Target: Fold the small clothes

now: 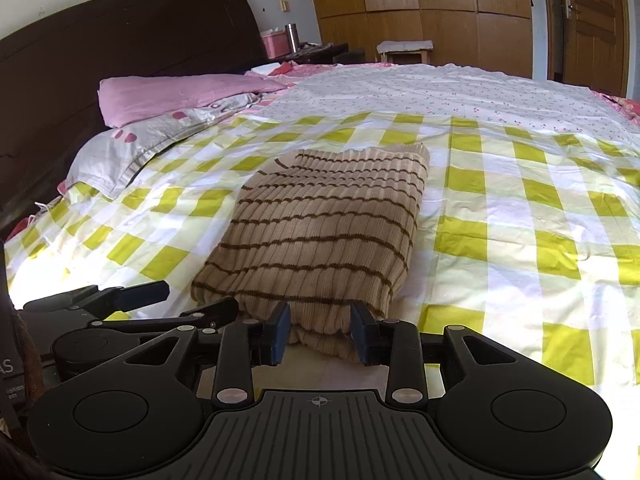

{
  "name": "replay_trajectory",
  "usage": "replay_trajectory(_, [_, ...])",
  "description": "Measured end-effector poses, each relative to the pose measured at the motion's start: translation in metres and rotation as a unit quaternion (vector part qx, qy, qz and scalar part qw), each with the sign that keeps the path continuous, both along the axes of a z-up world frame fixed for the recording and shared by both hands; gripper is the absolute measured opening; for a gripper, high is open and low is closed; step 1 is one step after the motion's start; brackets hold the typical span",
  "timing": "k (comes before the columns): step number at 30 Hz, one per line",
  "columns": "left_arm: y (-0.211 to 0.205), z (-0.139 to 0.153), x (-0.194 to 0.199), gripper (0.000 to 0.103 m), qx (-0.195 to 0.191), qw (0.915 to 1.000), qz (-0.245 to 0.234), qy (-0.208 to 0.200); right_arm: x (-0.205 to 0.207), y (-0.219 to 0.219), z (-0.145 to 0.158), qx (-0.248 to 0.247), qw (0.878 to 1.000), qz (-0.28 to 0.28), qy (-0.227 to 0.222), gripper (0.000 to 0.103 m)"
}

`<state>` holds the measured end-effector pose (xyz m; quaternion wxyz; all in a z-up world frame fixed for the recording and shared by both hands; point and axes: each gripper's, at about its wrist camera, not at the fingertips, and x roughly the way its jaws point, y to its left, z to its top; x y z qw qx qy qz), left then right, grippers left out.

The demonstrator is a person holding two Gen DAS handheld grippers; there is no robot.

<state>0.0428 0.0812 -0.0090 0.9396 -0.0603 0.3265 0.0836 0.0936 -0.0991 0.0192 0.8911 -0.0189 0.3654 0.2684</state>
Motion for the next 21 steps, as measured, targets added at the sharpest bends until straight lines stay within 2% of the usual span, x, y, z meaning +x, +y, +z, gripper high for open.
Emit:
replay_trajectory(6, [-0.016,0.003,-0.016,0.096,0.02,0.9998,0.0,0.0,-0.016,-0.014,-0.012,-0.007,1.0,-0.015,0.01,0.033])
replay_trajectory(10, [-0.023,0.005,-0.023,0.098,0.021,0.9998,-0.004,0.003,-0.024,-0.021,-0.017,-0.003,1.0,-0.021,0.017,0.033])
replay_trajectory(21, [-0.042,0.013,-0.037,0.098,0.075,0.9971,0.005,0.015,-0.039,-0.032,-0.019,0.007,1.0,-0.022,0.021,0.033])
